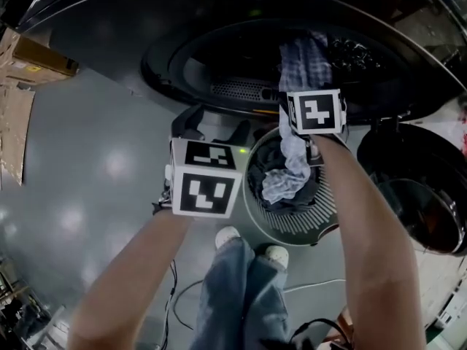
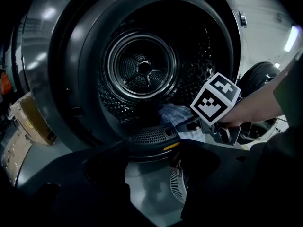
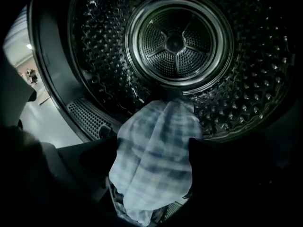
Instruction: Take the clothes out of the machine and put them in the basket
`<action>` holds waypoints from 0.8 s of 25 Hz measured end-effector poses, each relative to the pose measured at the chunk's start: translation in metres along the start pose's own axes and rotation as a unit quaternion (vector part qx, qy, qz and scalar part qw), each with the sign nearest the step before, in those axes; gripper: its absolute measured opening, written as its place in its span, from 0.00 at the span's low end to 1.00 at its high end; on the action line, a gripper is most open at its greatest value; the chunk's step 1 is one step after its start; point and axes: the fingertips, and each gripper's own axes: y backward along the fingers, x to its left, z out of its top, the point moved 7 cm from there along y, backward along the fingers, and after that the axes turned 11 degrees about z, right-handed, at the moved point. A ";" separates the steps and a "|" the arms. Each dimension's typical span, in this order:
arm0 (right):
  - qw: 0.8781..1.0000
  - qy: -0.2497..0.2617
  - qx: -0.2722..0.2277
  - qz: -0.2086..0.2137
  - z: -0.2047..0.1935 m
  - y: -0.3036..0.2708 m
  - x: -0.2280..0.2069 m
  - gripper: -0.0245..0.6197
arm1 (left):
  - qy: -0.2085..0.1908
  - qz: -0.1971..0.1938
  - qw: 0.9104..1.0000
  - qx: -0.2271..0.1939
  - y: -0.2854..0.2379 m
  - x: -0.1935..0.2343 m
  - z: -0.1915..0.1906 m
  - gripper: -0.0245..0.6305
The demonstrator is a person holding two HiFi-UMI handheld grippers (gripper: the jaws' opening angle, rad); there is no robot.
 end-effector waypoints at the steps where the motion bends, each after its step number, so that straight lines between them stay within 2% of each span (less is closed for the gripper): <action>1: 1.000 0.001 0.006 0.002 -0.001 -0.003 -0.001 0.75 | 0.001 0.000 1.000 0.001 -0.001 0.001 -0.001 0.55; 6: 0.999 0.034 0.000 0.033 -0.002 -0.006 -0.001 0.74 | -0.002 0.000 1.000 0.003 -0.003 0.008 0.002 0.55; 7: 0.998 0.046 0.001 0.048 -0.003 -0.004 0.004 0.66 | 0.003 0.001 1.000 0.004 -0.003 0.010 0.002 0.54; 8: 0.996 0.059 0.002 0.062 -0.002 -0.002 0.010 0.49 | 0.011 0.002 1.000 0.006 -0.003 0.011 0.002 0.54; 9: 0.995 0.066 0.003 0.068 0.001 0.001 0.014 0.19 | 0.023 0.003 1.000 0.008 -0.003 0.012 0.002 0.54; 10: 0.996 0.059 0.001 0.069 0.003 0.004 0.015 0.15 | 0.036 0.002 0.999 0.010 -0.002 0.013 0.002 0.53; 13: 0.997 0.001 -0.011 0.077 0.002 0.016 0.013 0.13 | 0.057 -0.002 0.998 0.016 0.003 0.008 -0.002 0.51; 18: 0.995 0.027 -0.009 0.096 -0.007 0.041 0.019 0.13 | 0.053 0.002 0.998 0.018 0.013 -0.003 -0.009 0.50; 20: 0.994 0.022 -0.011 0.106 -0.014 0.053 0.019 0.13 | 0.057 0.005 0.998 0.020 0.018 -0.009 -0.012 0.50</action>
